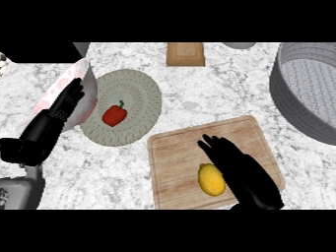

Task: Pick the lemon from the cutting board and place it in the basket

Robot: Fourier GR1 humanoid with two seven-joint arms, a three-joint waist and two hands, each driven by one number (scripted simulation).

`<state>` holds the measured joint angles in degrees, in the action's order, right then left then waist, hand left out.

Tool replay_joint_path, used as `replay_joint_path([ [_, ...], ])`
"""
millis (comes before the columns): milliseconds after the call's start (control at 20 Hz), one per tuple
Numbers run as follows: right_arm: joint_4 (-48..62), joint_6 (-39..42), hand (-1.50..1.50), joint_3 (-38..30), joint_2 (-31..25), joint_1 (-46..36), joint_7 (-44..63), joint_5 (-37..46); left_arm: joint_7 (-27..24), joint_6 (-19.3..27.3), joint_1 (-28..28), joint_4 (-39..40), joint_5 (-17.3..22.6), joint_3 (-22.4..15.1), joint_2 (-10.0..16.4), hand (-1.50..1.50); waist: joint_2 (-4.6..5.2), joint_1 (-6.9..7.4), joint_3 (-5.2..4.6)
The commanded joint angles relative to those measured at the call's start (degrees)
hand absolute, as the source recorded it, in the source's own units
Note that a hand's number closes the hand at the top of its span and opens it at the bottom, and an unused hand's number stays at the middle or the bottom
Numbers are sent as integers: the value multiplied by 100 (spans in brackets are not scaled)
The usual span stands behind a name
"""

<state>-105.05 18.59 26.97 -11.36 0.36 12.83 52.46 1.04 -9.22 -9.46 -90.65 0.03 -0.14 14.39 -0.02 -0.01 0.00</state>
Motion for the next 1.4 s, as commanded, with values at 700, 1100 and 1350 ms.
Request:
replay_joint_path([
  [700,1326,-155,-150,-148,551,-230,-197,635,205,-336,240,-422,-175,233,-270,0,-2,8,0],
  [1100,1356,188,150,476,736,-28,-112,914,-283,-292,48,201,-399,309,-359,0,0,-9,-1],
  [1350,1614,-184,150,36,209,95,-913,871,-278,-345,262,-37,-451,404,-346,0,-1,-6,0],
])
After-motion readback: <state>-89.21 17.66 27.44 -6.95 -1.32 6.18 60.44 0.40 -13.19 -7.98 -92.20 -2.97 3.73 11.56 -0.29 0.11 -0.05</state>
